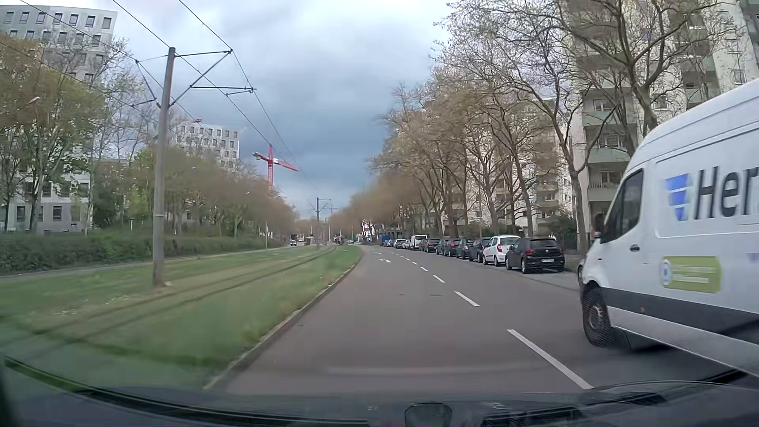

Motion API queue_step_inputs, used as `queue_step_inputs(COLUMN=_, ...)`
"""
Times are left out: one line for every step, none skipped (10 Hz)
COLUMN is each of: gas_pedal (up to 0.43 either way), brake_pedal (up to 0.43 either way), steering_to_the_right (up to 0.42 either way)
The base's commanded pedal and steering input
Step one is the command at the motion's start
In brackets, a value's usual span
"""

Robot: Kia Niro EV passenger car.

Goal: Follow the waypoints while adhering to traffic rules and regulations

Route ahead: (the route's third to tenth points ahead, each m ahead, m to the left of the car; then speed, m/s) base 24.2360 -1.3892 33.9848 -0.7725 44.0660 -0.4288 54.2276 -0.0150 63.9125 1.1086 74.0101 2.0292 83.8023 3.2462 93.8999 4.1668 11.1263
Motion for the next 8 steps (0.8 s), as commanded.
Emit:
queue_step_inputs(gas_pedal=0.13, brake_pedal=0.0, steering_to_the_right=0.007)
queue_step_inputs(gas_pedal=0.13, brake_pedal=0.0, steering_to_the_right=0.008)
queue_step_inputs(gas_pedal=0.13, brake_pedal=0.0, steering_to_the_right=0.008)
queue_step_inputs(gas_pedal=0.13, brake_pedal=0.0, steering_to_the_right=0.008)
queue_step_inputs(gas_pedal=0.13, brake_pedal=0.0, steering_to_the_right=0.008)
queue_step_inputs(gas_pedal=0.13, brake_pedal=0.0, steering_to_the_right=0.009)
queue_step_inputs(gas_pedal=0.13, brake_pedal=0.0, steering_to_the_right=0.009)
queue_step_inputs(gas_pedal=0.13, brake_pedal=0.0, steering_to_the_right=0.01)
